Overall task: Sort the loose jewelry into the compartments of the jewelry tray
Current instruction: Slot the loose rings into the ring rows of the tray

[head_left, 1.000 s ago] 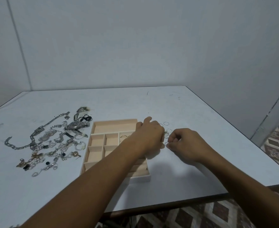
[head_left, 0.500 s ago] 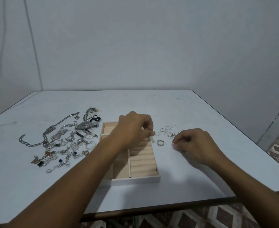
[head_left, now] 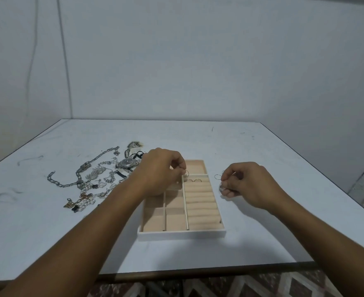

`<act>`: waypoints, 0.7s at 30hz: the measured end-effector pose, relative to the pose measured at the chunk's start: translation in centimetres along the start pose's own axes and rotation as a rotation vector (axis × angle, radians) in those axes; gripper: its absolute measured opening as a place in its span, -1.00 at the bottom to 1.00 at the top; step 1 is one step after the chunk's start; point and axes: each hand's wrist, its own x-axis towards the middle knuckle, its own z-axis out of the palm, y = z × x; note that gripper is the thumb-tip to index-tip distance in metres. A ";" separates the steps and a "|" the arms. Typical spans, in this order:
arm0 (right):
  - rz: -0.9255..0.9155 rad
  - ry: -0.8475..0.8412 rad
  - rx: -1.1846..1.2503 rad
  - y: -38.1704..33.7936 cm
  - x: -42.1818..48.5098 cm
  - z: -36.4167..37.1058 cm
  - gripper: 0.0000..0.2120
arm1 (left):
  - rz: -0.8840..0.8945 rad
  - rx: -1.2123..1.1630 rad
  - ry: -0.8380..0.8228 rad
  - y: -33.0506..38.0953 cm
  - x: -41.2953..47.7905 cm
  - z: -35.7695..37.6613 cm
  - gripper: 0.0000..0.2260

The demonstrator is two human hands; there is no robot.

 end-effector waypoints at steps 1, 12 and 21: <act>0.001 -0.001 -0.014 -0.1 0.1 0.1 -0.90 | -0.004 0.007 -0.001 -0.1 -0.1 -0.1 -0.95; -0.106 0.057 -0.242 -1.0 1.8 1.4 -0.90 | -0.023 0.014 -0.004 -0.4 -0.6 -0.2 -0.96; -0.302 0.095 -0.434 -0.3 2.2 3.3 -0.90 | -0.011 0.008 -0.018 -0.5 -0.9 -0.1 -0.96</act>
